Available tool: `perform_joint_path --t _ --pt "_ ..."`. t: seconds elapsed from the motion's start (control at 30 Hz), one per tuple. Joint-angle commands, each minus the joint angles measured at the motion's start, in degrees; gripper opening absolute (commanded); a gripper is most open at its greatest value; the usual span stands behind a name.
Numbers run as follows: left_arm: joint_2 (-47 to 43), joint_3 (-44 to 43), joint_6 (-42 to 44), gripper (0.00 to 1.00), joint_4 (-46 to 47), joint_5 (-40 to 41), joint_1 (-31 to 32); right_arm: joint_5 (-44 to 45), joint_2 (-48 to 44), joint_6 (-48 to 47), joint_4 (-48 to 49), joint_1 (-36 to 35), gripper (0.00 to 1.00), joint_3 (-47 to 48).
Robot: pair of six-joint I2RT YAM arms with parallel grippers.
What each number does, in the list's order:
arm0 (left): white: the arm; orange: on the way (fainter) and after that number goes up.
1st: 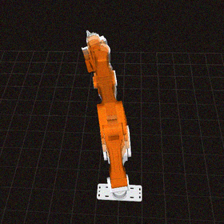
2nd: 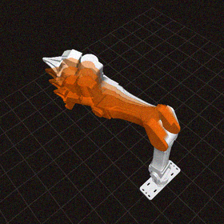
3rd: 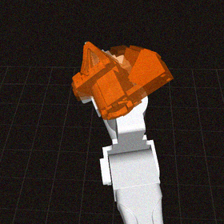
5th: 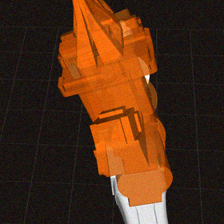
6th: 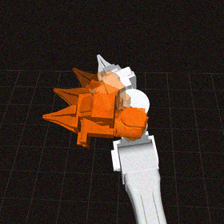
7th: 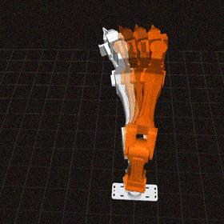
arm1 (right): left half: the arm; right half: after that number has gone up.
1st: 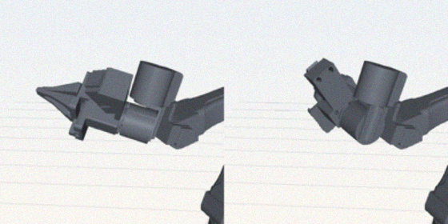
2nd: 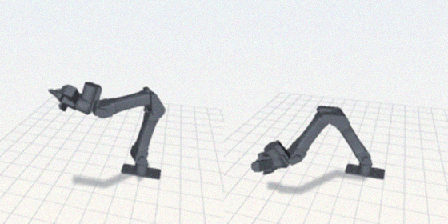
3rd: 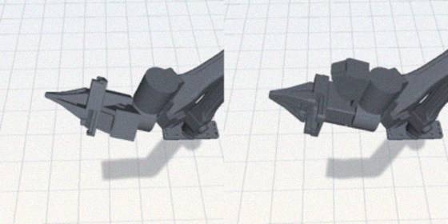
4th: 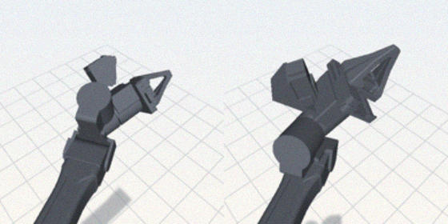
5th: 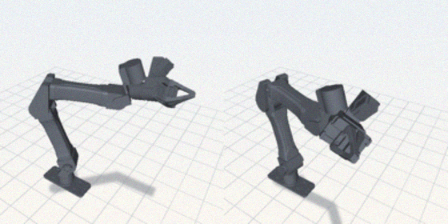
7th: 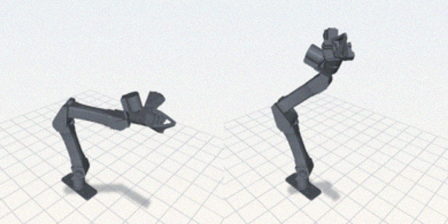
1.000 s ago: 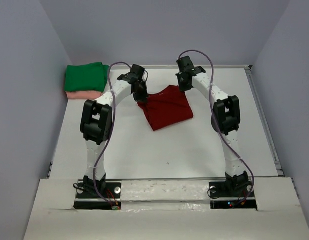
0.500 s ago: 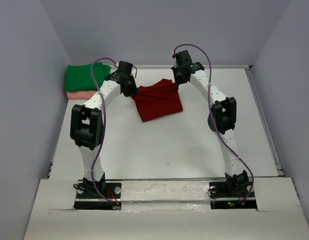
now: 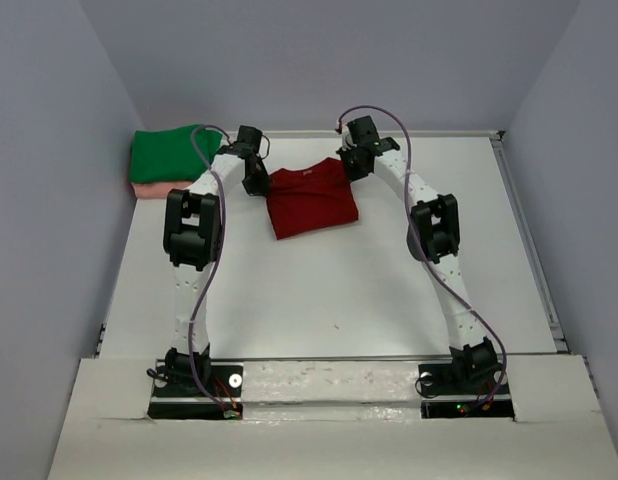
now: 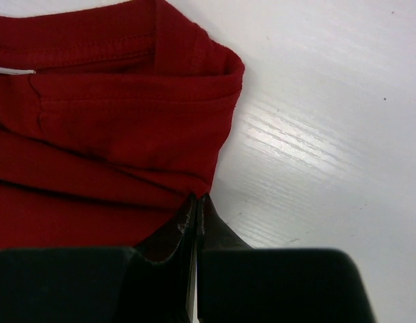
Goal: Fold and stack the t-shirts
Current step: Fold the tshirt
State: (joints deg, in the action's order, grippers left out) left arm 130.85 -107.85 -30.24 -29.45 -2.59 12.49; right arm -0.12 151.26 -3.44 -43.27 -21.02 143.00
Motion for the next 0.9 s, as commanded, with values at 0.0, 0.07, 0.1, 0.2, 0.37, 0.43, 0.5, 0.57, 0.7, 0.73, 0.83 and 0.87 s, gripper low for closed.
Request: perform_joint_path --t 0.0,0.07,0.1,0.2,0.37,0.43,0.5,0.57,0.7,0.73,0.83,0.87 --pt "1.0 -5.7 0.6 0.0 -3.7 2.9 -1.2 0.8 0.3 -2.5 2.0 2.3 0.0 2.9" --pt "2.9 -7.5 1.4 0.0 -5.0 2.9 -1.0 0.6 -0.1 -1.3 1.9 2.3 0.0 1.3" --pt "3.1 -8.0 1.5 0.0 -5.9 2.9 -0.8 0.6 -0.5 -0.4 2.0 2.3 0.0 0.4" --pt "1.8 -4.6 1.2 0.0 -4.6 1.0 0.2 0.6 -3.2 2.6 1.9 2.3 0.0 -5.5" --pt "-2.3 0.4 1.1 0.0 -4.0 -0.7 2.8 3.1 -12.4 7.6 4.3 1.1 0.0 -20.1" --pt "-5.0 4.5 1.2 0.0 -3.1 -2.4 4.9 4.6 -15.2 7.9 5.5 -0.3 0.0 -24.0" --pt "-7.4 10.4 0.8 0.0 -1.6 -2.3 7.9 5.6 -18.9 8.6 5.1 -1.2 0.0 -28.8" --pt "-11.7 15.5 0.5 0.0 0.5 -3.5 10.2 5.9 -21.9 10.2 5.1 -2.1 0.0 -33.0" --pt "-21.4 30.7 -3.3 0.0 5.8 -6.3 16.0 8.6 -31.1 13.4 5.4 -4.5 0.0 -46.2" --pt "-21.4 33.3 -4.0 0.0 6.6 -6.3 16.9 8.4 -32.9 14.3 5.6 -5.1 0.0 -48.7" --pt "-30.4 44.5 -6.4 0.0 8.4 -4.9 19.8 9.7 -41.0 18.2 7.6 -7.6 0.0 -59.8" --pt "-32.7 47.0 -7.1 0.0 8.9 -4.6 20.4 10.6 -43.1 19.3 7.6 -8.4 0.0 -62.5"
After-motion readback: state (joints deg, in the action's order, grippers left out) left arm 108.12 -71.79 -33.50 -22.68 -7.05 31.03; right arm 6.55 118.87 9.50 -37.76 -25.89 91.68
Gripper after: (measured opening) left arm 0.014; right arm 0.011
